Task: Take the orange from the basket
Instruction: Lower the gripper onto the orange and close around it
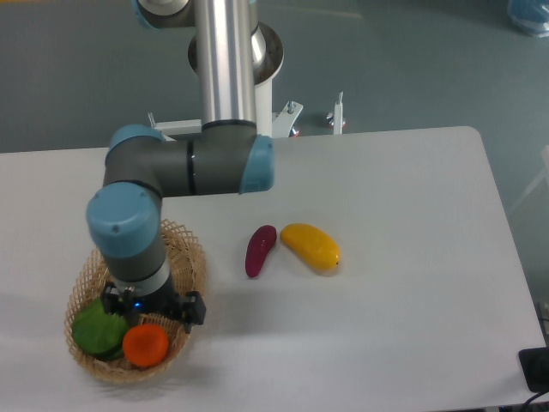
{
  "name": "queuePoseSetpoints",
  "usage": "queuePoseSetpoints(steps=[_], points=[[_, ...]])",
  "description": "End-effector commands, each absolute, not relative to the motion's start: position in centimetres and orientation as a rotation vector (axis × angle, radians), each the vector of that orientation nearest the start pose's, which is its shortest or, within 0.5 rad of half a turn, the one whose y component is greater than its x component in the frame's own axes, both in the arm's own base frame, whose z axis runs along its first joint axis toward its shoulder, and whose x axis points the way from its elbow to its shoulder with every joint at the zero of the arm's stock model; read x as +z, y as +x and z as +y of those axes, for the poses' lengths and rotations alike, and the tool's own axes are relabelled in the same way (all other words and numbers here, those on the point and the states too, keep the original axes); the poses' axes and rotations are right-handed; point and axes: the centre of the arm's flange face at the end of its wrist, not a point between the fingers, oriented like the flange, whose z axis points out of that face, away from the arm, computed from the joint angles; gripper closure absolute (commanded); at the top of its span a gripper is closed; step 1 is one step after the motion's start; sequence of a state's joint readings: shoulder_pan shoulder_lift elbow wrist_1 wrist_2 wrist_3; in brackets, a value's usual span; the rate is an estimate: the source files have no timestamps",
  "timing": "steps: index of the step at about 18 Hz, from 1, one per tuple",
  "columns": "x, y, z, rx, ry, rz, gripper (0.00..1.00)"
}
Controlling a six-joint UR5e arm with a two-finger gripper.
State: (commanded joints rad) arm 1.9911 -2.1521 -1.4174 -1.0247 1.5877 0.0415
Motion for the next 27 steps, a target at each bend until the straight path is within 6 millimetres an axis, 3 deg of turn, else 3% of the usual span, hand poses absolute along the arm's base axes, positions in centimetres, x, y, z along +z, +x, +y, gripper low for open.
queuePoseSetpoints(steps=[10, 23, 24, 27], points=[[23.9, -15.3, 70.5, 0.014, -3.006, -0.581, 0.00], [21.5, -15.5, 71.7, -0.014, -3.024, -0.586, 0.00], [21.4, -15.5, 71.7, -0.014, -3.026, -0.582, 0.03], [21.8, -15.6, 71.7, -0.015, -3.018, -0.590, 0.36]])
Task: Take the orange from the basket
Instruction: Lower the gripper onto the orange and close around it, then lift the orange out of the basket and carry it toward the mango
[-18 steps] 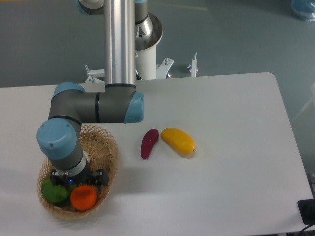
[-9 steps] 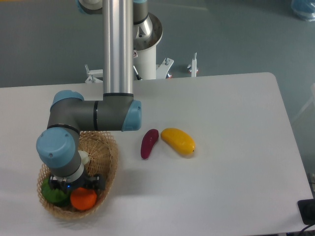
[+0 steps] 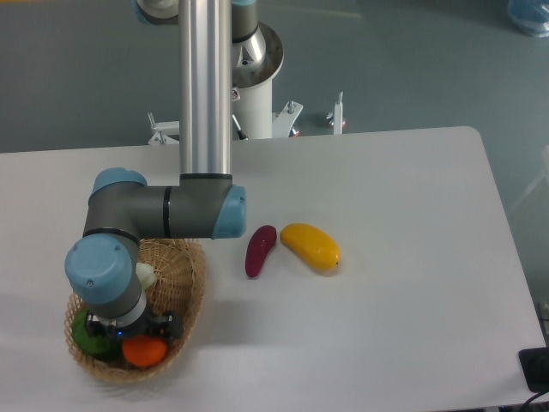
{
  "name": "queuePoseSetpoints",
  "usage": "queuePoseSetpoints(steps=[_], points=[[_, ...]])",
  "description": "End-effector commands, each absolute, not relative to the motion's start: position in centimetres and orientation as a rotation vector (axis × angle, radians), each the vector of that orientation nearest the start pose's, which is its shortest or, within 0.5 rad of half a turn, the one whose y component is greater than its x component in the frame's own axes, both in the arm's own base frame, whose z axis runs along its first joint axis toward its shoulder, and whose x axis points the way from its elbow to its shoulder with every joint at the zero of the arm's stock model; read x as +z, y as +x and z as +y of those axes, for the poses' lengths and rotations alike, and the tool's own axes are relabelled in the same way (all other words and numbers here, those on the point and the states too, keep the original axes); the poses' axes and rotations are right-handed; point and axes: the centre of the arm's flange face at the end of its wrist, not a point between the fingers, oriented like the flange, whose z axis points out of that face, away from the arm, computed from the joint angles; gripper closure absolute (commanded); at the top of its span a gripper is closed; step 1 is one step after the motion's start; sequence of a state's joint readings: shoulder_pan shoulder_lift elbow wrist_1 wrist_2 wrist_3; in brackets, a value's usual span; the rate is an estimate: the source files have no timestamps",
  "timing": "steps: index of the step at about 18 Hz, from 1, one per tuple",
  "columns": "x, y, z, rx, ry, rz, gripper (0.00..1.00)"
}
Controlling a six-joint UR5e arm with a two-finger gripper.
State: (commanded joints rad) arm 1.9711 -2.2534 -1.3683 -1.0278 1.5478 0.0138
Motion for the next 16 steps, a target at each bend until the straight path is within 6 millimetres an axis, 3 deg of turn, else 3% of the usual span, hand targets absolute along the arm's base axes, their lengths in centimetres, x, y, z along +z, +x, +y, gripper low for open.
queuePoseSetpoints(steps=[2, 3, 9, 10, 15, 16], points=[[22.2, -15.5, 71.8, -0.017, -3.012, -0.586, 0.49], [23.0, -15.4, 71.7, -0.030, -3.000, -0.580, 0.51], [29.1, -14.9, 71.1, -0.058, -2.914, -0.535, 0.51], [29.4, -15.3, 71.0, -0.049, -2.910, -0.537, 0.51], [30.4, -21.3, 68.8, -0.018, -2.894, -0.564, 0.51], [30.8, -23.7, 67.9, -0.004, -2.888, -0.558, 0.50]])
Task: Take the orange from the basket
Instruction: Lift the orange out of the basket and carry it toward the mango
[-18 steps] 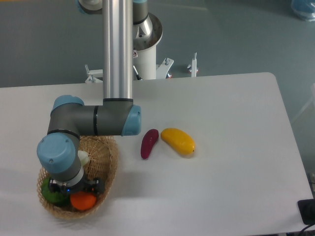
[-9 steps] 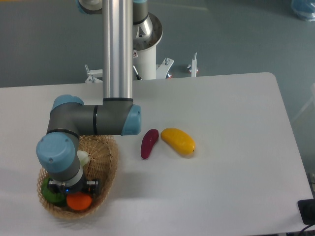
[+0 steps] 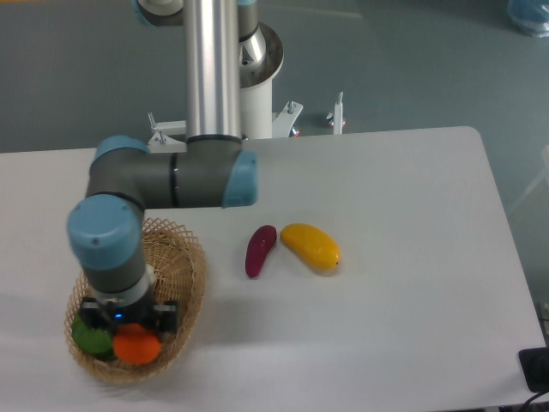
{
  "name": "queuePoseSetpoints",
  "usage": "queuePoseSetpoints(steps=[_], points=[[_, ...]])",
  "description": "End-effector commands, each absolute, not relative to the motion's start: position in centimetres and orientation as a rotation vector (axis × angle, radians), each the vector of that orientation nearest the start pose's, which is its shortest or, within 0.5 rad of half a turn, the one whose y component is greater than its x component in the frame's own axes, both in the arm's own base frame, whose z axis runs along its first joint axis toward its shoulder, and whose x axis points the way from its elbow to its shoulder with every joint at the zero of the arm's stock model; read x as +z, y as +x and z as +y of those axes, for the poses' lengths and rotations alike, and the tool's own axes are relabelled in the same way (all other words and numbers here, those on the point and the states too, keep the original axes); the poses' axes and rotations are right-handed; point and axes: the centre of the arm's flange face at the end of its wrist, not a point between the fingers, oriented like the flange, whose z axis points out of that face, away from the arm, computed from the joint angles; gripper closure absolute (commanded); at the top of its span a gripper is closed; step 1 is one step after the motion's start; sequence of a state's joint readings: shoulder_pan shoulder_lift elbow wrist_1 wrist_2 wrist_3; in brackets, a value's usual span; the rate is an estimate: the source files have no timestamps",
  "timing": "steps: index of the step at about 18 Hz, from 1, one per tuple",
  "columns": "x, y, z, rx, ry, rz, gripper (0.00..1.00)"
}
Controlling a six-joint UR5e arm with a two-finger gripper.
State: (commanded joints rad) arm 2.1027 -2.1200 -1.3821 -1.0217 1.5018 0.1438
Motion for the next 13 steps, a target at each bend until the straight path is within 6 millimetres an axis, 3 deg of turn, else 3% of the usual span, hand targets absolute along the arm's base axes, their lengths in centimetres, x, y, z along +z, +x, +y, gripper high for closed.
queuePoseSetpoints(steps=[5, 13], points=[[32.8, -30.5, 64.7, 0.051, -2.870, -0.500, 0.50], [33.2, -38.9, 58.0, 0.112, -2.929, -0.263, 0.50]])
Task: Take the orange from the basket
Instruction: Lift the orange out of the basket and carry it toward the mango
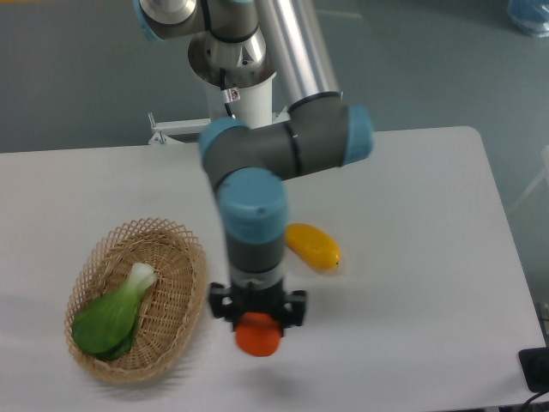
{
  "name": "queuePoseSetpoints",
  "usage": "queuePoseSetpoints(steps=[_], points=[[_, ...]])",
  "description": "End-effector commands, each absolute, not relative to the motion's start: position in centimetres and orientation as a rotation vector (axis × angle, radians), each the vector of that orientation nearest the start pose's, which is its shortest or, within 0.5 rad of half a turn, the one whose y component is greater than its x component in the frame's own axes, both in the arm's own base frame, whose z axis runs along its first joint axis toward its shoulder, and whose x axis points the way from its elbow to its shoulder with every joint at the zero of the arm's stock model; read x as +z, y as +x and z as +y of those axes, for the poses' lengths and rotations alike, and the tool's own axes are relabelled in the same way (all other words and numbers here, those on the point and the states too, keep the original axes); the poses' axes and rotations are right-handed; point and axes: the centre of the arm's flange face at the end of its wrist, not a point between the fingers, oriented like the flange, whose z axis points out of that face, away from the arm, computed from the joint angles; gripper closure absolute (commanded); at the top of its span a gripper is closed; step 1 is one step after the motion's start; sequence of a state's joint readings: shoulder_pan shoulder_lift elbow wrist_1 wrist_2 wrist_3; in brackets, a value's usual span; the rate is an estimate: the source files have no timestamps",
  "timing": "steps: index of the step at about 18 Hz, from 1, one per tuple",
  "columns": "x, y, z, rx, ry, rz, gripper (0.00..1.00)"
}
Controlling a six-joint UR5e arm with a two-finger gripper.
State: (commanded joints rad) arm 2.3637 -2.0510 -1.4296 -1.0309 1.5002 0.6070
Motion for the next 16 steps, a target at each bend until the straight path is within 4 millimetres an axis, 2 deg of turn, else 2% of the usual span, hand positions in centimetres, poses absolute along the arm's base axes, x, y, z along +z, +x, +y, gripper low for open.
queuePoseSetpoints(steps=[2, 6, 14, 16], points=[[32.7, -41.3, 55.8, 0.120, -2.948, -0.194, 0.49], [31.6, -43.7, 53.1, 0.119, -2.979, -0.088, 0.48], [31.0, -45.2, 52.0, 0.191, -3.026, 0.176, 0.49], [30.9, -45.5, 51.8, 0.225, -3.059, 0.187, 0.48]])
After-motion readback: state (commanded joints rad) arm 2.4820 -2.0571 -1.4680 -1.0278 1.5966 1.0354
